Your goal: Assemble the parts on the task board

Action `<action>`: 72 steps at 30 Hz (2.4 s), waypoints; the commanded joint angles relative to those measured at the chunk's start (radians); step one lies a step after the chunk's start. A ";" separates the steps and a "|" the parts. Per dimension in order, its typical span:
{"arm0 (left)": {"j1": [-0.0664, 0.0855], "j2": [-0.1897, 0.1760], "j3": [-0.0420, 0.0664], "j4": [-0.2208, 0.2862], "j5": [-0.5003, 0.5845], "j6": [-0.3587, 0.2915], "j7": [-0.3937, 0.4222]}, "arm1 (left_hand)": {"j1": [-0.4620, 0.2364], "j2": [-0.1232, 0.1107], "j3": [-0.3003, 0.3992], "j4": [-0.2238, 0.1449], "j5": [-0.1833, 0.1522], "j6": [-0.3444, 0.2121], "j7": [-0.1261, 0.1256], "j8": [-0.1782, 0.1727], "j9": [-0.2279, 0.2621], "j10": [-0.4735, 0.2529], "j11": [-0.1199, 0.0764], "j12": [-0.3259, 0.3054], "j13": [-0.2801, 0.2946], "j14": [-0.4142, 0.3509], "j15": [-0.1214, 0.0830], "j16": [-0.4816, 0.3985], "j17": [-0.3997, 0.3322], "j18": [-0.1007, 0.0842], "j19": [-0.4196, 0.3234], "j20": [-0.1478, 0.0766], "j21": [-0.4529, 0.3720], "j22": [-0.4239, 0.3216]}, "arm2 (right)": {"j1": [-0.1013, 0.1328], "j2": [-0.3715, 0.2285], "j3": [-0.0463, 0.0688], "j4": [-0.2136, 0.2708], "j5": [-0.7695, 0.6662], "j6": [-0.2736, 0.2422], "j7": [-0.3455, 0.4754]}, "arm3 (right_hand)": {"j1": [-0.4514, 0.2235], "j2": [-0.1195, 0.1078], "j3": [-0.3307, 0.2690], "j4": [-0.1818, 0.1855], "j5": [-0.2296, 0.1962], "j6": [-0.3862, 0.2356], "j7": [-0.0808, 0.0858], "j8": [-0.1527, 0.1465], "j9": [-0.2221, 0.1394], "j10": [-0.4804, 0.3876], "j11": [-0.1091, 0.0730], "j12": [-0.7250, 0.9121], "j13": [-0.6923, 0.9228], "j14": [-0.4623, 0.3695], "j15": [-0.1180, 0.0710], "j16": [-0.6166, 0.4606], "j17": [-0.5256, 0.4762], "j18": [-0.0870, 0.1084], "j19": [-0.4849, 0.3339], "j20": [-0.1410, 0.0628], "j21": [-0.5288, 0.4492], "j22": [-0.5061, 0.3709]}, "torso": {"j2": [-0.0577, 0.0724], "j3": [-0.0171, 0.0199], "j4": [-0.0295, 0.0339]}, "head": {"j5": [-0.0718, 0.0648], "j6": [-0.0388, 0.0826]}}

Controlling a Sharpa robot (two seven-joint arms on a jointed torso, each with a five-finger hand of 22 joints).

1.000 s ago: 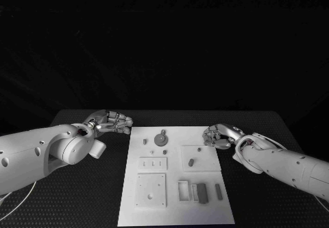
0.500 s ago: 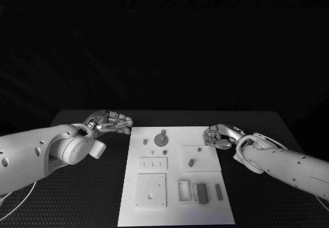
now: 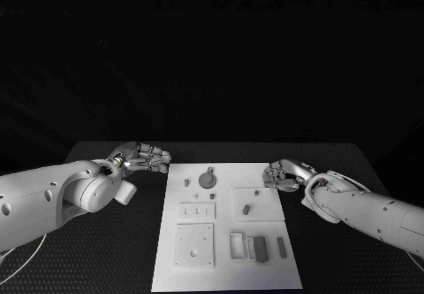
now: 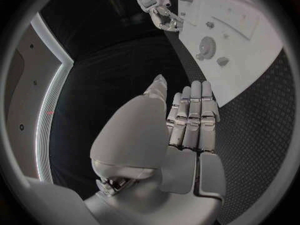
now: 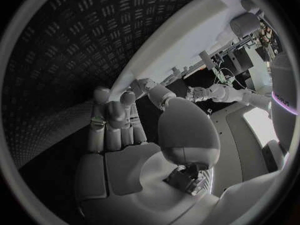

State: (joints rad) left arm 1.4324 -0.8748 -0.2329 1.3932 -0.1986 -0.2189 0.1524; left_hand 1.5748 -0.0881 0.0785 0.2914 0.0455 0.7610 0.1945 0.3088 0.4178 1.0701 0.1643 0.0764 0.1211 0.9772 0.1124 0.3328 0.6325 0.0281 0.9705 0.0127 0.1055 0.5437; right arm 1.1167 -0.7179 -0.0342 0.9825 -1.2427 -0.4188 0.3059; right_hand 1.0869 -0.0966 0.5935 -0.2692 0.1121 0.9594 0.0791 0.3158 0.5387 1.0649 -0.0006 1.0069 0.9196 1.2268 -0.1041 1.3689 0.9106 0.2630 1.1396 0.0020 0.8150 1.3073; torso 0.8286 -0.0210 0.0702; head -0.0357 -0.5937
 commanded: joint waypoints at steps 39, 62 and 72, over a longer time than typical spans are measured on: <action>0.000 0.114 0.000 -0.009 -0.284 0.118 -0.364 | -0.213 -0.003 -0.076 0.000 0.004 0.182 -0.055 0.040 0.000 0.232 -0.124 0.147 0.244 0.164 -0.119 0.205 0.261 -0.003 0.173 -0.113 0.122 0.119 | 0.074 0.011 0.064 0.372 -0.236 0.029 -0.350 | -0.046 -0.029 -0.017 0.027 0.001 0.055 0.013 0.007 0.038 0.018 -0.019 0.039 0.025 0.020 -0.022 0.009 0.005 -0.001 0.019 -0.016 0.016 0.018 | -0.023 -0.0012 -0.0119 | 0.004 0.035; -0.005 0.151 -0.001 0.054 -0.168 -0.053 -0.251 | -0.315 -0.019 -0.081 0.003 0.003 0.179 -0.047 0.011 -0.018 0.115 -0.101 0.173 0.348 0.112 -0.112 0.234 0.268 -0.009 0.128 -0.112 0.125 0.171 | 0.075 0.141 0.053 0.412 -0.305 0.098 -0.438 | -0.058 -0.037 -0.016 0.046 0.001 0.061 0.010 0.005 0.043 0.020 -0.021 0.041 0.026 0.025 -0.024 0.009 0.006 -0.001 0.022 -0.019 0.016 0.018 | -0.032 -0.0048 -0.0164 | 0.024 0.017; -0.005 0.148 -0.001 0.067 -0.172 -0.049 -0.255 | -0.318 -0.021 -0.073 0.002 0.003 0.188 -0.050 0.015 -0.016 0.113 -0.100 0.175 0.353 0.110 -0.110 0.238 0.267 -0.007 0.125 -0.110 0.125 0.177 | 0.072 0.154 0.046 0.407 -0.315 0.105 -0.441 | -0.058 -0.037 -0.015 0.047 0.001 0.061 0.010 0.005 0.043 0.020 -0.021 0.041 0.027 0.025 -0.024 0.009 0.006 -0.001 0.023 -0.020 0.016 0.018 | -0.032 -0.0038 -0.0164 | 0.025 0.011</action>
State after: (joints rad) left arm 1.4272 -0.7293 -0.2347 1.4544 -0.3831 -0.2600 -0.1203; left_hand 1.2641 -0.1092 0.0014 0.2913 0.0532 0.9397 0.1447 0.3214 0.4006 1.1754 0.0643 0.2493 0.4739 1.0899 0.0035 0.5645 0.9003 0.0158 1.1004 -0.1000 0.2332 0.7203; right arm 1.1903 -0.5673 0.0121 1.3897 -1.5366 -0.3329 -0.1270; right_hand 1.0332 -0.1306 0.5796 -0.2274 0.1083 0.9962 0.0743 0.3163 0.5808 1.0830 -0.0181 1.0425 0.9447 1.2505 -0.1230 1.3728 0.9157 0.2482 1.1545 -0.0158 0.8267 1.3074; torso 0.7959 -0.0256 0.0544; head -0.0118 -0.5820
